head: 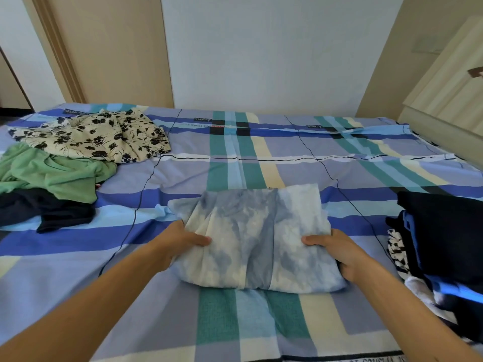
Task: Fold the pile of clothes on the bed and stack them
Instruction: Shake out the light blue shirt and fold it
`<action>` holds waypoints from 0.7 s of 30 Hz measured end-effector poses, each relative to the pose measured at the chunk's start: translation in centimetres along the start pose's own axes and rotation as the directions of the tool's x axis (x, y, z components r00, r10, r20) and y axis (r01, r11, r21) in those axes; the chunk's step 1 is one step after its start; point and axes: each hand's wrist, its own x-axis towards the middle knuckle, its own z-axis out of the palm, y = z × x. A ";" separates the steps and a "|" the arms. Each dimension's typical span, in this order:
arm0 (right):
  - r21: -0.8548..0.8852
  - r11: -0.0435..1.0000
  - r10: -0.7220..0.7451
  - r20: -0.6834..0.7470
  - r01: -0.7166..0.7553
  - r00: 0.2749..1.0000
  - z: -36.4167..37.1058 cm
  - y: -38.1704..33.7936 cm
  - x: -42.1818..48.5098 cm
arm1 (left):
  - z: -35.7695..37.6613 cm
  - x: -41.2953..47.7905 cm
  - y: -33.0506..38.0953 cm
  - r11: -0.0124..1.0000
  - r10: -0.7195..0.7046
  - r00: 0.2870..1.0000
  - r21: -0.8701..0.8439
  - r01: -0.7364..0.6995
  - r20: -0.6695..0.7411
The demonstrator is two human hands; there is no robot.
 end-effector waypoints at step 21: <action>0.081 0.995 -0.070 0.120 0.061 0.990 3.4 0.3 -4.0 | 0.9 -5.8 6.4 0.899 0.395 0.915 0.171 -0.403 0.077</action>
